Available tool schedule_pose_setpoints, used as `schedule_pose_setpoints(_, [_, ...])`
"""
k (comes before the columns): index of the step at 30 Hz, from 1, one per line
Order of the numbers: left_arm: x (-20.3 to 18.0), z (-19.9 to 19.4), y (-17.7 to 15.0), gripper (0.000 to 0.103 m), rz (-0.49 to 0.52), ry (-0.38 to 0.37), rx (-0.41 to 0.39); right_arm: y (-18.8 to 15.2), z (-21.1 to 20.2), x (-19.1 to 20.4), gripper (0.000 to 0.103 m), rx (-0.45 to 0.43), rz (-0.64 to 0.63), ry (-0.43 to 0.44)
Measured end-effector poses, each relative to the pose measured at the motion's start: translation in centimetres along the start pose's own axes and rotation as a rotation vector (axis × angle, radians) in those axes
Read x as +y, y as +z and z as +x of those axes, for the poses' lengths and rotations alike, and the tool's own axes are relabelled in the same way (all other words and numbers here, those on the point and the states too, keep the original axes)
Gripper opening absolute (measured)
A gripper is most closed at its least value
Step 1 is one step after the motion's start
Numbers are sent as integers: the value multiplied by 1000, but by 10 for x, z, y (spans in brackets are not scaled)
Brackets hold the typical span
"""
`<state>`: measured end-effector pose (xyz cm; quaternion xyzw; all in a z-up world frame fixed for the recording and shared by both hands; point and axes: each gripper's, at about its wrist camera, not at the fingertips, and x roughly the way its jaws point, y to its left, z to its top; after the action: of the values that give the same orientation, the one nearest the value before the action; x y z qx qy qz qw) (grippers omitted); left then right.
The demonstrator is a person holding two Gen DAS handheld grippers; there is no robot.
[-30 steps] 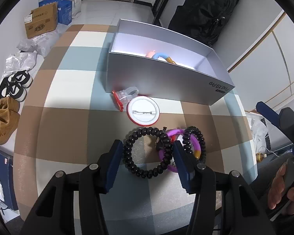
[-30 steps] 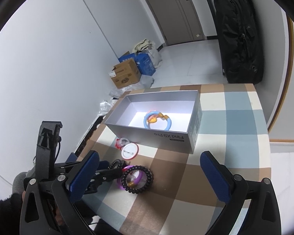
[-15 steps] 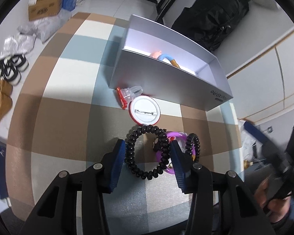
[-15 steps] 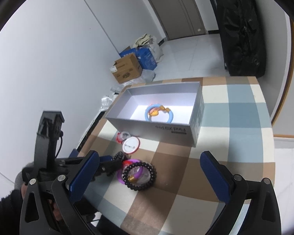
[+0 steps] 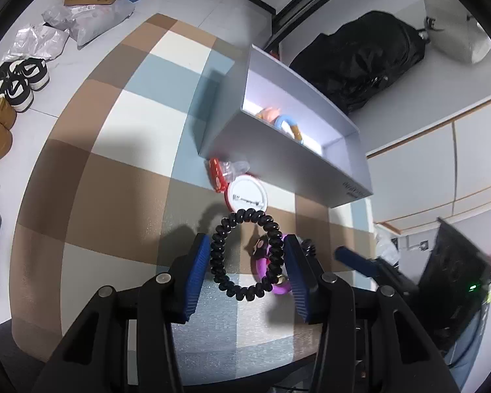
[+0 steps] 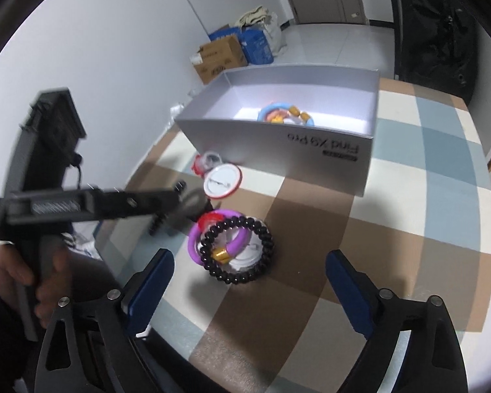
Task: Organize jewelry
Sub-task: 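Lift the black bracelets with both tools and carry them over the box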
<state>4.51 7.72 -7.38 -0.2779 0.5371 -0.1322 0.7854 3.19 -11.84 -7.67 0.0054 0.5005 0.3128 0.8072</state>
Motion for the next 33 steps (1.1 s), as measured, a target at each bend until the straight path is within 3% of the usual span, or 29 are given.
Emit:
schedule_pose_setpoints(9, [3, -8, 3, 41, -20, -25, -26, 2, 20, 13, 76, 32, -73, -47])
schedule_pose_setpoints(16, [1, -13, 7, 41, -11, -47, -45, 2, 21, 12, 52, 32, -80, -56])
schedule_pose_setpoints(23, [-2, -19, 12, 41, -6, -67, -72, 5, 14, 12, 47, 9, -60, -41])
schedule_pose_setpoints(33, [-22, -29, 29, 41, 40, -146, -126, 31, -20, 8, 47, -124, -16, 23])
